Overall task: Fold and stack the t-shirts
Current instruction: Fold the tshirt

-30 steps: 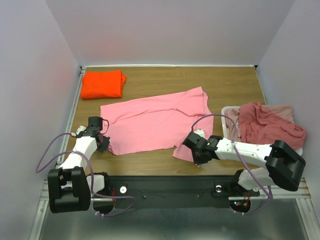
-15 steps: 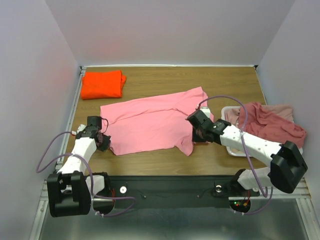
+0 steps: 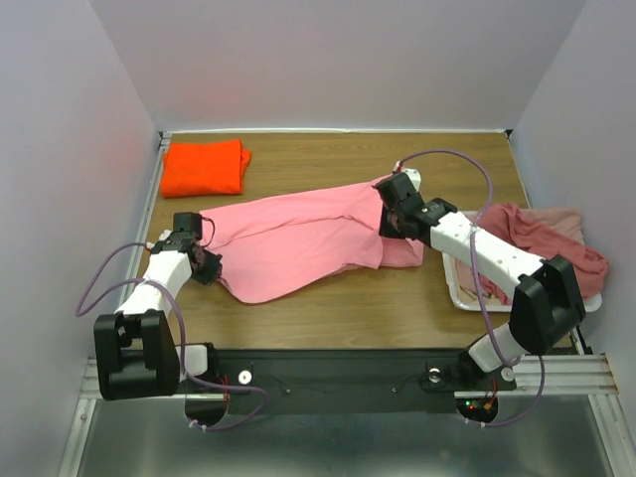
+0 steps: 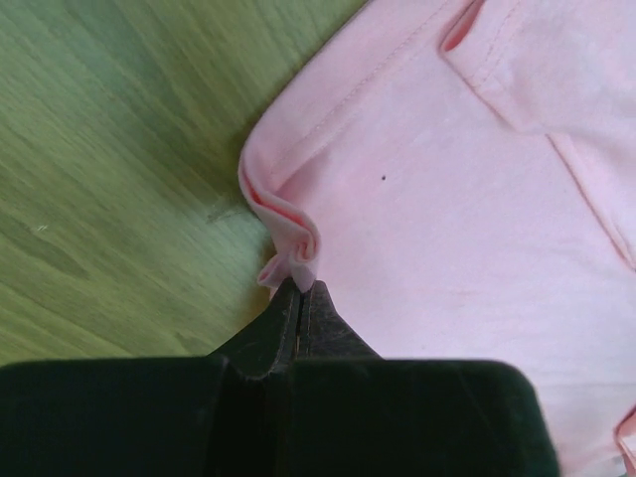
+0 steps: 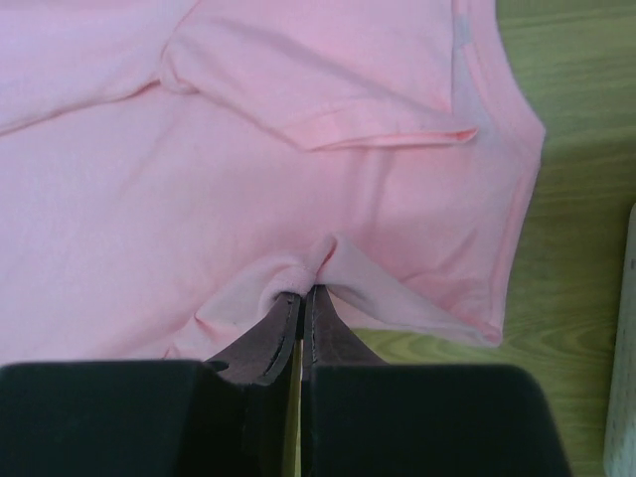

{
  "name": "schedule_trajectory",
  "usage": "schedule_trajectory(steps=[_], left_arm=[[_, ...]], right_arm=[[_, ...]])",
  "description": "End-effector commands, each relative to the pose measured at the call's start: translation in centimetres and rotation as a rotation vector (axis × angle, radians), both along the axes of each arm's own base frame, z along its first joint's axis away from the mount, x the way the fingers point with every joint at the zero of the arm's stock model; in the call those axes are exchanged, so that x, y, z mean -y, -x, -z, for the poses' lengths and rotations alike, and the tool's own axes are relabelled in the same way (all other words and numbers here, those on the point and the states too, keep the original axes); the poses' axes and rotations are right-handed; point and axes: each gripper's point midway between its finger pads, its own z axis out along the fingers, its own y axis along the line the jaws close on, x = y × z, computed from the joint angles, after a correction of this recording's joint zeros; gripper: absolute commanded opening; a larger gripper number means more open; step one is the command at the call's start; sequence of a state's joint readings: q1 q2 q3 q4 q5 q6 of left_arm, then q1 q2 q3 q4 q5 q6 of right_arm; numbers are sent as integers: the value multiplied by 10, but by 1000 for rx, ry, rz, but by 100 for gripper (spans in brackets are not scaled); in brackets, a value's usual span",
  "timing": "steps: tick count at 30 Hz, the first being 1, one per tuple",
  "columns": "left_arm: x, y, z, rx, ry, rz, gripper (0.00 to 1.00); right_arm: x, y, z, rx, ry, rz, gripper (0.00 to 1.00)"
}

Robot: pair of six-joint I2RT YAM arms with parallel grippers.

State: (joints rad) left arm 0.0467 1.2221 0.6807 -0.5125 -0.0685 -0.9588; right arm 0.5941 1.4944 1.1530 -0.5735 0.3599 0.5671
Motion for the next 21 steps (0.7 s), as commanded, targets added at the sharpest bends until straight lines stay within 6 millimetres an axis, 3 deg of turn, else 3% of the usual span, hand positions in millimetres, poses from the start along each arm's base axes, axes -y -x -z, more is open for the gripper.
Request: schedule_trajectory(steps=[1, 7, 15, 21], left_arm=[[-2, -20, -15, 36, -13, 11, 0], [-9, -44, -28, 64, -21, 0, 0], [-17, -66, -29, 71, -17, -2, 0], [-23, -83, -33, 100, -19, -14, 0]], right_arm=[[1, -37, -25, 91, -9, 18, 0], [5, -62, -28, 102, 8, 35, 0], [13, -91, -37, 132, 25, 56, 0], [16, -109, -32, 125, 41, 56, 0]])
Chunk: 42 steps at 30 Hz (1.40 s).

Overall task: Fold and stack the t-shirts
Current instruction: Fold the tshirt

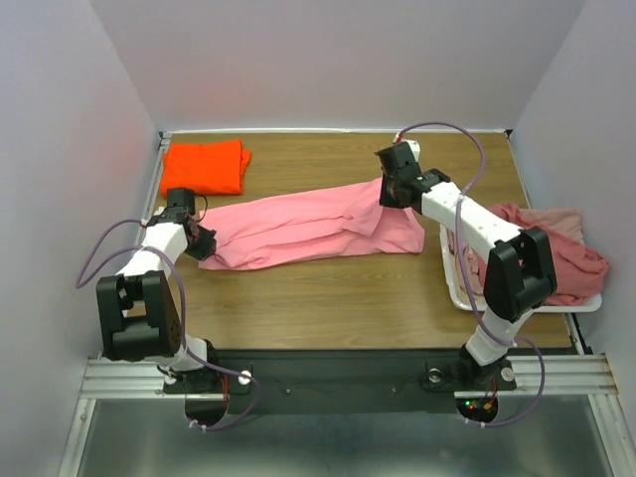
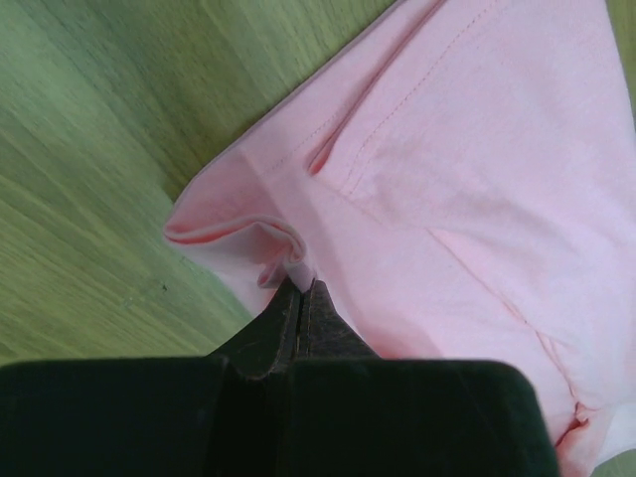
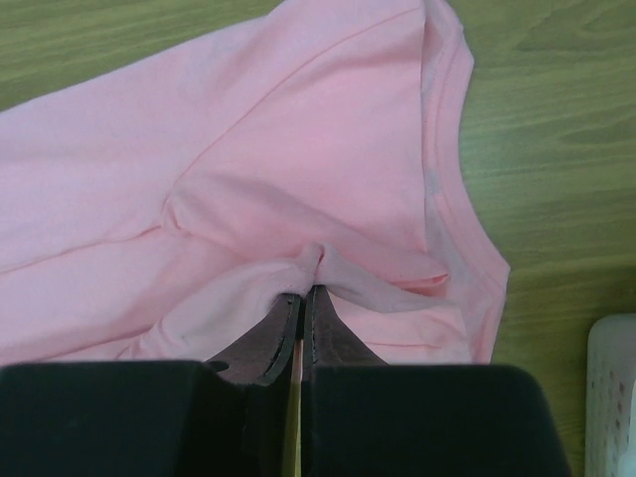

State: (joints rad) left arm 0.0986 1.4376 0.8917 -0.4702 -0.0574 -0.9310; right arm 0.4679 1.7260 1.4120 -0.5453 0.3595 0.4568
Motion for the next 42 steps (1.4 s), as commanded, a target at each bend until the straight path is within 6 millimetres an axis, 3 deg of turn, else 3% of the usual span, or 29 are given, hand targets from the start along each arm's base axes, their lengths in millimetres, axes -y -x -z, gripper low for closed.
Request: schedule_trajectory(steps=[1, 14, 21, 32, 38, 42], left_arm=[[-6, -26, -20, 79, -20, 11, 0], [-14, -53, -18, 87, -38, -10, 0], [-19, -48, -31, 149, -59, -39, 0], [-23, -30, -24, 139, -45, -79, 0], [-29, -39, -21, 145, -47, -86, 0], [-23, -50, -4, 103, -11, -47, 0]], right_arm=[[0, -29, -25, 88, -8, 3, 0], [6, -61, -6, 63, 28, 13, 0], [15, -56, -5, 61, 38, 39, 0], [22, -52, -4, 62, 54, 43, 0], [20, -58, -4, 67, 54, 32, 0], [16, -63, 1, 63, 58, 12, 0]])
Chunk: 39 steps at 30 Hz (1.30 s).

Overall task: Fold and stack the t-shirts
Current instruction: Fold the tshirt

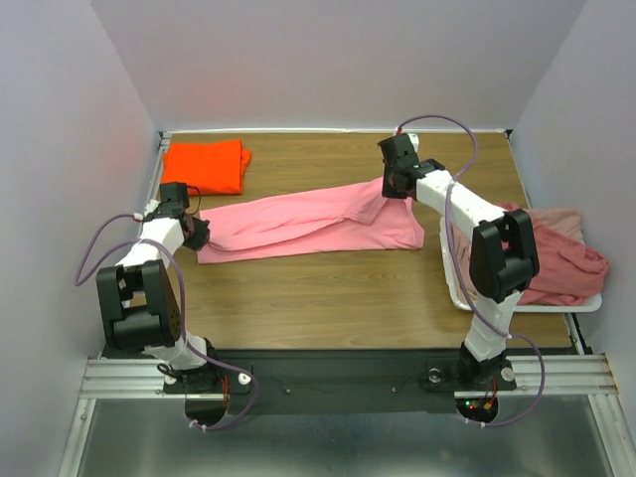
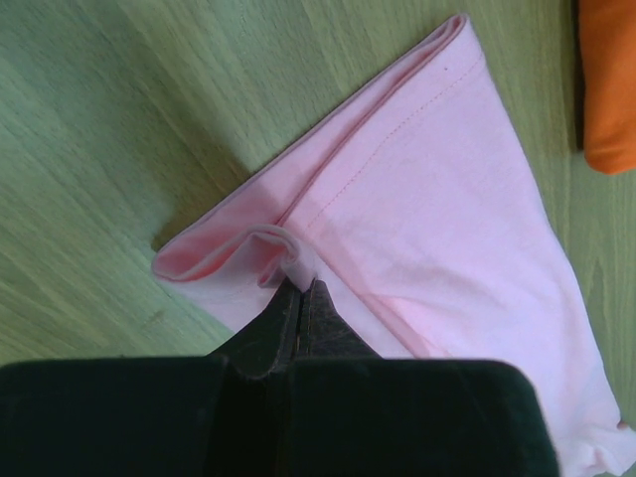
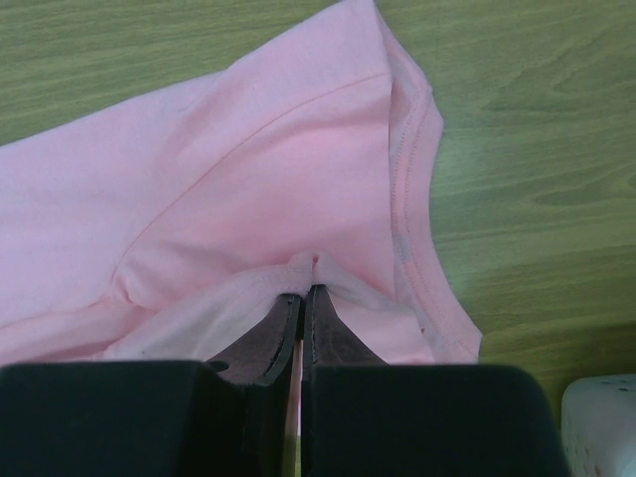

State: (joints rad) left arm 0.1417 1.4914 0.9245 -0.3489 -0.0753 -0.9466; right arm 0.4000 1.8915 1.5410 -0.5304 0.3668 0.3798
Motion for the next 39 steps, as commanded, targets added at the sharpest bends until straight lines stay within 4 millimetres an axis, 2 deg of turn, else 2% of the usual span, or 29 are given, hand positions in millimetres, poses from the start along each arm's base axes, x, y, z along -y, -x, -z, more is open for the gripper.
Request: schedule_trajectory(steps=[1, 9, 16, 21, 28, 35, 39], left_arm=[[-2, -19, 3, 7, 12, 21, 0], [0, -38, 9, 25, 41, 32, 0], [0, -40, 14, 12, 83, 39, 0], [-4, -34, 16, 14, 99, 33, 0], [-2, -31, 14, 20, 118, 39, 0], [-7, -41, 6, 40, 122, 44, 0], [-11, -46, 10, 28, 117, 35, 0]], right_arm=[[-3, -22, -20, 87, -1, -20, 0], [-12, -44, -17, 94, 14, -58, 0], [-2, -56, -5, 80, 23, -27, 0], [10, -54, -4, 77, 27, 3, 0], [12, -52, -6, 74, 33, -11, 0], [11, -54, -4, 72, 40, -19, 0], [10, -59, 2, 65, 45, -25, 0]])
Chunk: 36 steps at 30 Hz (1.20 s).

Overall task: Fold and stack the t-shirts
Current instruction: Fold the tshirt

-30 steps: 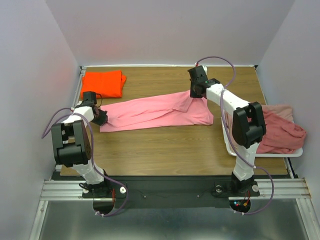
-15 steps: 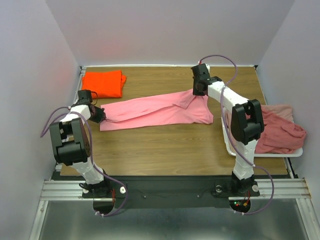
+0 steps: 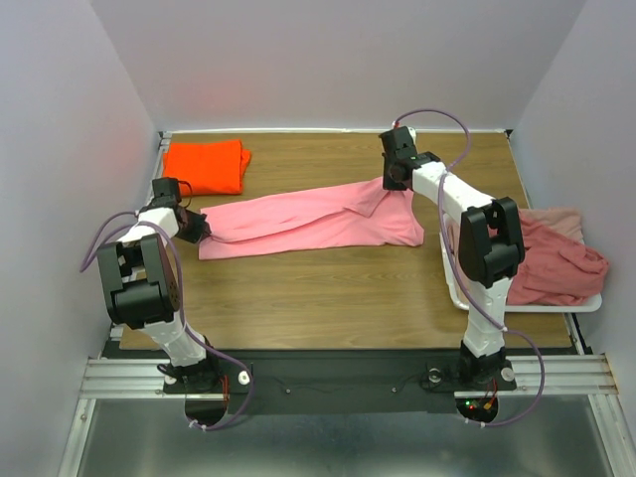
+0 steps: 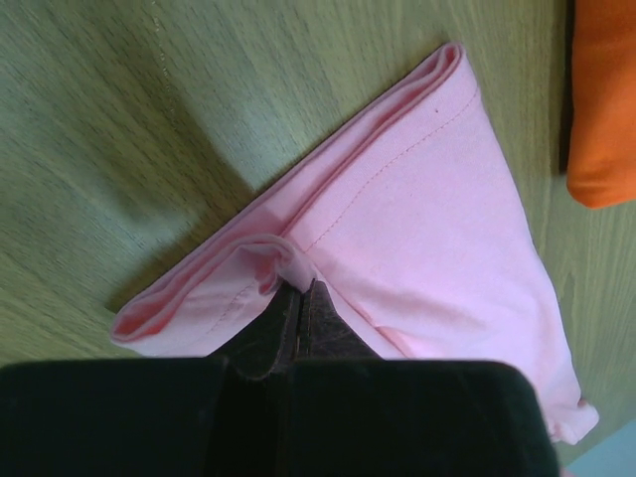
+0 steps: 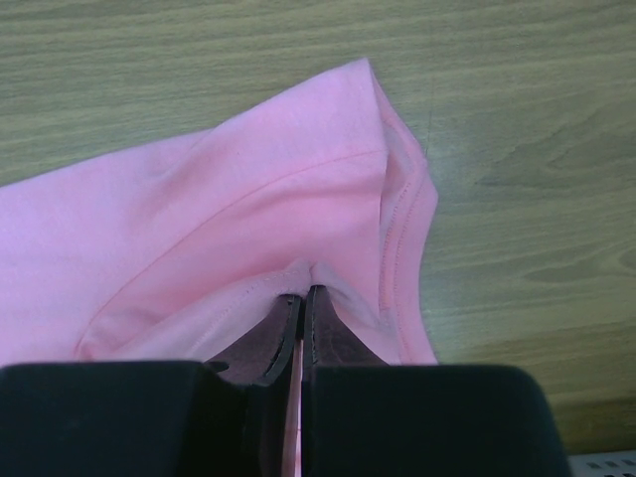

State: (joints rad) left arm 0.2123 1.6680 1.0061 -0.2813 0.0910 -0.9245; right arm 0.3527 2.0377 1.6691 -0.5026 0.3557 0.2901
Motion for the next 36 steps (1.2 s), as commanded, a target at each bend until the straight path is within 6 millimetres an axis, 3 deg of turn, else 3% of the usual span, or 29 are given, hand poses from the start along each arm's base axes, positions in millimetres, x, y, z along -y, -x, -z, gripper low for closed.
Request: schedule_trajectory(steps=[1, 4, 5, 6, 8, 10, 11, 12, 13, 14, 16, 17, 18, 20, 21, 27, 36], left_arm=[[-8, -17, -10, 32, -13, 4, 0], [-3, -25, -7, 42, 7, 50, 14], [-4, -27, -7, 45, 5, 50, 34], [-6, -30, -9, 49, -6, 51, 71], [-11, -32, -17, 54, -32, 51, 98], [-16, -33, -25, 65, -58, 41, 98], [-18, -34, -30, 72, -69, 45, 98], [-18, -34, -39, 90, -75, 47, 98], [-18, -34, -45, 101, -81, 50, 98], [-17, -33, -50, 113, -86, 58, 98], [-16, -30, -66, 152, -97, 63, 98], [-15, -28, -70, 165, -102, 67, 98], [-13, -21, -69, 162, -104, 70, 98], [-18, -13, -83, 192, -144, 51, 98], [-21, -6, -88, 198, -166, 38, 98], [-11, 13, -91, 218, -169, 83, 98], [-8, 49, -67, 180, -188, 70, 98]], right_arm=[[-2, -20, -14, 65, -3, -6, 0], [-2, -27, -8, 62, 9, -4, 0], [-3, -29, -7, 62, 7, -7, 0], [-4, -31, -4, 57, 5, -16, 1], [-5, -39, -3, 61, 4, -20, 9], [-7, -46, -5, 69, 7, -31, 17], [-8, -48, -8, 76, 6, -34, 27], [-8, -47, -10, 78, 2, -35, 52], [-9, -45, -11, 77, -4, -38, 60], [-12, -42, -21, 90, -30, -43, 78], [-13, -35, -29, 93, -55, -50, 84], [-13, -27, -23, 73, -64, -50, 90], [-17, -20, -35, 85, -109, -53, 100], [-23, 0, -24, 35, -160, -78, 100], [-36, 9, -29, 25, -234, -122, 100], [-89, 45, -16, -72, -500, -322, 100], [-107, 37, 8, -111, -545, -339, 100]])
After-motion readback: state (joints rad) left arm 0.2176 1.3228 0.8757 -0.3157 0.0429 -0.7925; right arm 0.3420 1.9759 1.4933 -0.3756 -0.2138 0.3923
